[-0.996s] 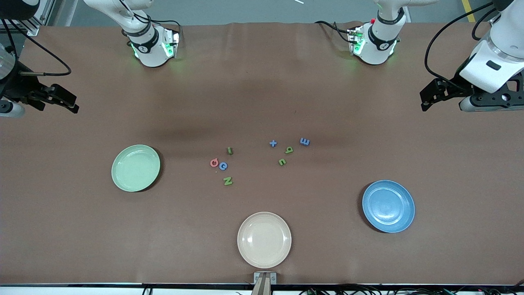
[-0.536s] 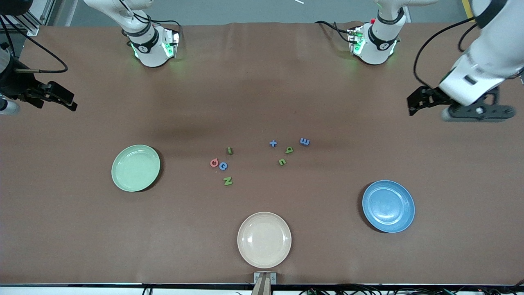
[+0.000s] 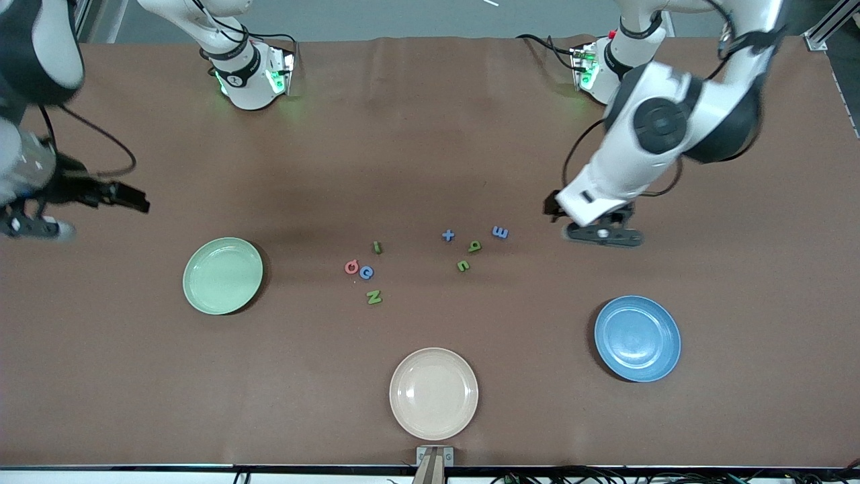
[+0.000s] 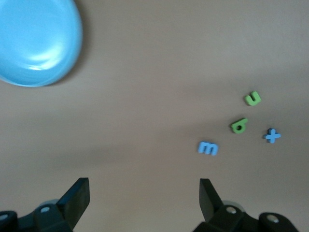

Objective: Sort upper and lower case letters into plates

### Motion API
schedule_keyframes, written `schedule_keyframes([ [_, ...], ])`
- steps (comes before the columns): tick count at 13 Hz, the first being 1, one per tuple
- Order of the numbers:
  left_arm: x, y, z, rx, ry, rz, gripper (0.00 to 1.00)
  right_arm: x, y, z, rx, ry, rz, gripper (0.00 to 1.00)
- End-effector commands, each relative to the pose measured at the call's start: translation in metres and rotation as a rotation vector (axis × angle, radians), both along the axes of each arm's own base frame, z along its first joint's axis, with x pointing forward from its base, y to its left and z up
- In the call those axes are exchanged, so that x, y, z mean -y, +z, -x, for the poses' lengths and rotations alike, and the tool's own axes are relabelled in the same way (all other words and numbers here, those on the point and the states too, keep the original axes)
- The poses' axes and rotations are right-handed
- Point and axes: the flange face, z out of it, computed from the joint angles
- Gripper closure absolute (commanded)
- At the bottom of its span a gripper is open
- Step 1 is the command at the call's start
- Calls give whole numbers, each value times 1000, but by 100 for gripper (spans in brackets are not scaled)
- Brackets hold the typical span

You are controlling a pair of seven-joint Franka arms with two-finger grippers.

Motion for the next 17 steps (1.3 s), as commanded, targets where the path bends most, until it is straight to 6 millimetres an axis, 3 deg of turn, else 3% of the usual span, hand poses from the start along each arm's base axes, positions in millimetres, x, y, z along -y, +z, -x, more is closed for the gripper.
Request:
schedule_keyframes([
  [1,33,-65,23,9,14,15,0,-52,-11,-16,27,-60,-45,0],
  [2,45,-85,29,5,25,23,1,-80,-31,-17,41,-64,-63,0],
  [4,60,-118,37,-26,34,21,3,-157,-86,-6,84,12,-71,0],
  [5,63,-132,39,-33,30,24,5,-187,-119,-4,84,30,-70,0],
  [7,65,-157,41,-29,0,-4,11,-264,-165,10,111,43,-71,0],
  [9,64,-177,43,-24,3,-46,15,-327,-211,30,138,52,-62,2],
  [12,69,-198,43,-20,16,-23,18,-359,-258,48,167,115,-29,3],
  [17,81,-205,49,-8,11,1,18,-369,-289,58,168,162,28,14],
])
